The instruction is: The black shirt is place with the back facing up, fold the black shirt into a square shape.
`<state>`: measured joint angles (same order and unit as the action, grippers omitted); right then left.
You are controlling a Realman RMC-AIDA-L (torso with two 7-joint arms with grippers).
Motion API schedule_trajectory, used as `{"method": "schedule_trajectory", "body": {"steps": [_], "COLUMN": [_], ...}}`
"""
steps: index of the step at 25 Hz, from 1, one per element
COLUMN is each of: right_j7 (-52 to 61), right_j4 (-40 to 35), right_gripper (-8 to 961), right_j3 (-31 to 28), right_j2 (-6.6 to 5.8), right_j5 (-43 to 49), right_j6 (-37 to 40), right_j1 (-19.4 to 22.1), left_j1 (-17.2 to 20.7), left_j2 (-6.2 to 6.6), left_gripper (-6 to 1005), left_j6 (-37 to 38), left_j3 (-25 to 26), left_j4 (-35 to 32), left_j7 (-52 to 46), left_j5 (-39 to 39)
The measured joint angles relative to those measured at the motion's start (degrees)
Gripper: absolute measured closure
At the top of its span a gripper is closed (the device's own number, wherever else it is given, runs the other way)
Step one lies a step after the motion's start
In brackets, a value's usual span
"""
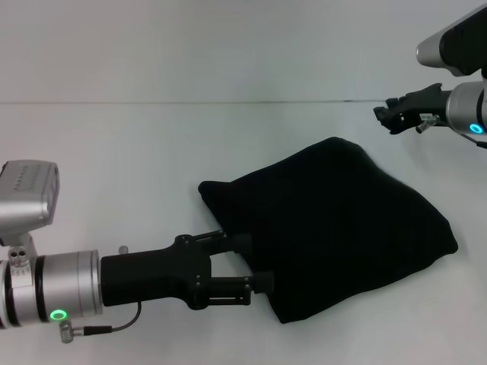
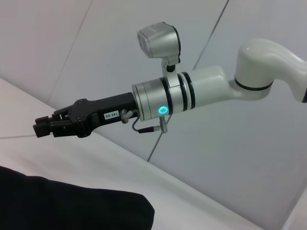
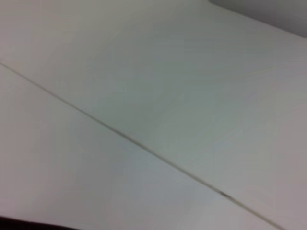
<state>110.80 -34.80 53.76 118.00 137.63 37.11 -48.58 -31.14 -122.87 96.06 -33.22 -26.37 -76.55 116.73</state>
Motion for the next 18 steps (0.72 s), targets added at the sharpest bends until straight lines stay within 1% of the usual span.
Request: {"method": "schedule_trajectory", "body": {"steps": [5, 7, 11, 13, 16, 18], "right_j7": [0.52, 1.45, 5.01, 5.85, 5.85, 5.03], "right_j4": [-0.55, -0.76, -2.34, -3.61, -5.02, -5.35], "right_gripper": [832, 762, 622, 381, 361, 348], "right_j3": [-0.24, -0.47, -0.84, -2.59, -7.05, -9.72], "right_j2": [0.03, -0.25, -1.90, -2.60, -3.47, -4.34], "right_j5": [-0.17, -0.29, -0.43, -0.55, -1.41, -3.16], "right_j6": [-1.27, -0.76, 3.15, 6.47, 13.05, 18.21], "right_j1": [0.26, 0.30, 0.91, 1.40, 1.82, 2.24], "left_j1": [-0.23, -0.25, -0.35, -0.49, -0.92, -1.44], "left_j2": [0.08, 0.14, 0.22, 0.28, 0.49, 0.77], "left_gripper": [111, 111, 112, 112, 111, 111], "left_j6": [-0.41, -0.86, -2.08, -4.10, -8.48, -13.16], "left_j3": [0.17, 0.66, 2.61, 4.21, 5.42, 5.50], "left_j4": [0.00, 0.00, 0.00, 0.00, 0.03, 0.27], "left_j7": [-0.31, -0.32, -1.05, -3.49, -8.84, -13.98], "left_j5": [-0.11, -0.27, -0.78, -1.23, -1.49, -1.43]}}
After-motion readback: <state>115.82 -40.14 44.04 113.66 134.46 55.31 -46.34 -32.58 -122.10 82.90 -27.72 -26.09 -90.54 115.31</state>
